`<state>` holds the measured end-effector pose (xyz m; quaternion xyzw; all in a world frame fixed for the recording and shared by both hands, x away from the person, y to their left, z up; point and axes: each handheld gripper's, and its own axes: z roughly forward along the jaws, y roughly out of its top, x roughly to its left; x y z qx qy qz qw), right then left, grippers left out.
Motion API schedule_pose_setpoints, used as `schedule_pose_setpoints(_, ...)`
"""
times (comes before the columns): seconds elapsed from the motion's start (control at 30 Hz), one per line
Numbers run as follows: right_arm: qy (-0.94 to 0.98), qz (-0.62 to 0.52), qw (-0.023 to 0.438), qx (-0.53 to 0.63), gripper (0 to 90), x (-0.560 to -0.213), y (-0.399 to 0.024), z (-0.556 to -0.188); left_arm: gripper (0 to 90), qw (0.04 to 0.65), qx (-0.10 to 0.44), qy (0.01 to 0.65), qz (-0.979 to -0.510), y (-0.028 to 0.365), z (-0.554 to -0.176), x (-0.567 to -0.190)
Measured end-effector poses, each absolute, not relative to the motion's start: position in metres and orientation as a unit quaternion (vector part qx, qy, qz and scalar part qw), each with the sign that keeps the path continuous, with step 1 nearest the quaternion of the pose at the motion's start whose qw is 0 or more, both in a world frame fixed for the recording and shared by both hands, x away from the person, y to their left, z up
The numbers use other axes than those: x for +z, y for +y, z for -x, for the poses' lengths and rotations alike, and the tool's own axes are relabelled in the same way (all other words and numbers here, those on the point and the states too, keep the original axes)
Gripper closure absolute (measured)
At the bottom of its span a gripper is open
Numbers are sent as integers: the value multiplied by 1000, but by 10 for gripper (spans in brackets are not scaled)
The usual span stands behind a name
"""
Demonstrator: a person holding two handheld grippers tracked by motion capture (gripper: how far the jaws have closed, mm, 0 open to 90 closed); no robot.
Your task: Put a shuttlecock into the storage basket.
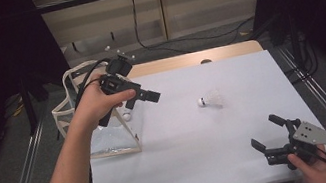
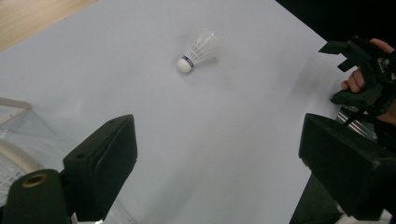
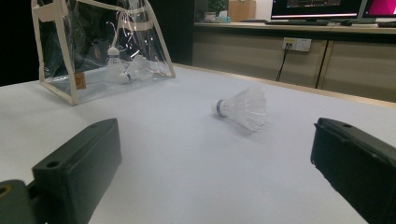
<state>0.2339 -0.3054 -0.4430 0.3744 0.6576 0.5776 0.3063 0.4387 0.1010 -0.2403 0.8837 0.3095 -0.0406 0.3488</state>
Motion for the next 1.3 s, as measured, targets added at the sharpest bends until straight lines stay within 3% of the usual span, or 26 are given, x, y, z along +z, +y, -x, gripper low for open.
schedule_pose_setpoints(1.3, 657, -376, 307, 577, 14, -443, -305, -233, 99, 346, -27, 292, -891, 92, -431, -271)
